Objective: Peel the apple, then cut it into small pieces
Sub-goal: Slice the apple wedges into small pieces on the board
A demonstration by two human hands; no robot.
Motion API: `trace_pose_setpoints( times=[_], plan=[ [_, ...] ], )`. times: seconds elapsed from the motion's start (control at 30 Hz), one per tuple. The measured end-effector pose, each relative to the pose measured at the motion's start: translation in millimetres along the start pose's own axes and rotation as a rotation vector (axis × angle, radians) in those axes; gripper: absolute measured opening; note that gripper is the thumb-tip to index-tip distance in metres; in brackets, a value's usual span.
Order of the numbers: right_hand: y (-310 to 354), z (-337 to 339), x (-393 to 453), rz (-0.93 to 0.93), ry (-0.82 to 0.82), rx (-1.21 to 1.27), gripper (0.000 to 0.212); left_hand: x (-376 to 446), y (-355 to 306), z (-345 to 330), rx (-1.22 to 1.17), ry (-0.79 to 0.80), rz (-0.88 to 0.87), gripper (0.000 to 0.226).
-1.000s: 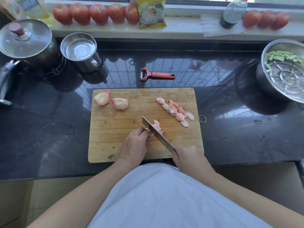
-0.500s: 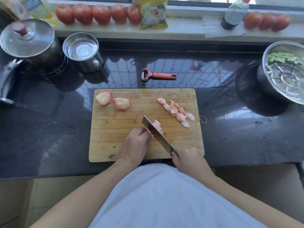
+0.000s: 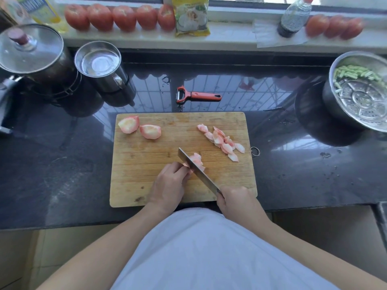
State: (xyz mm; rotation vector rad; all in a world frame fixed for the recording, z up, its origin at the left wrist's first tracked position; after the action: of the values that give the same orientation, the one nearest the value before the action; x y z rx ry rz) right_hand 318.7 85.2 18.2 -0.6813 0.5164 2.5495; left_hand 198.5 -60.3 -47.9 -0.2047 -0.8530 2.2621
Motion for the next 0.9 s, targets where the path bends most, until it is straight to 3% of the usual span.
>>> trace_pose_setpoints(
  times=[0.17,0.37,0.5,0.67,0.9],
  plan=[
    [6,-6,10,0.029,-0.015,-0.072,0.024,-1,4,-2,-0.007,-0.006,0.007,0.014],
    [26,-13,44,0.032,-0.116,0.047,0.020,-3,6,-4,-0.010,-0.014,0.002,0.010],
    [6,-10,28,0.000,-0.147,0.129,0.024,-6,7,-5,-0.026,-0.018,-0.005,0.010],
    [-4,-23,21,0.035,-0.044,0.037,0.026,-6,7,-5,-0.021,-0.003,0.005,0.010],
    [-24,4,50,-0.079,-0.151,0.100,0.025,-8,7,-3,-0.058,0.015,0.028,0.011]
  ],
)
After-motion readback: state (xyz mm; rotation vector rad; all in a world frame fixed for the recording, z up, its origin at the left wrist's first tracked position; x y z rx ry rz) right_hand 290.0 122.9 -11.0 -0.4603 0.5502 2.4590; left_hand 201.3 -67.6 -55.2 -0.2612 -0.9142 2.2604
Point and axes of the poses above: each hand's wrist, its own x-axis towards the middle knuckle, its own z-axis out of the back of the hand, y = z × x, the point moved 4 cm from there along x, towards the middle knuckle, and after that the axes turned 2 degrees about -x, right-handed, at the moved point
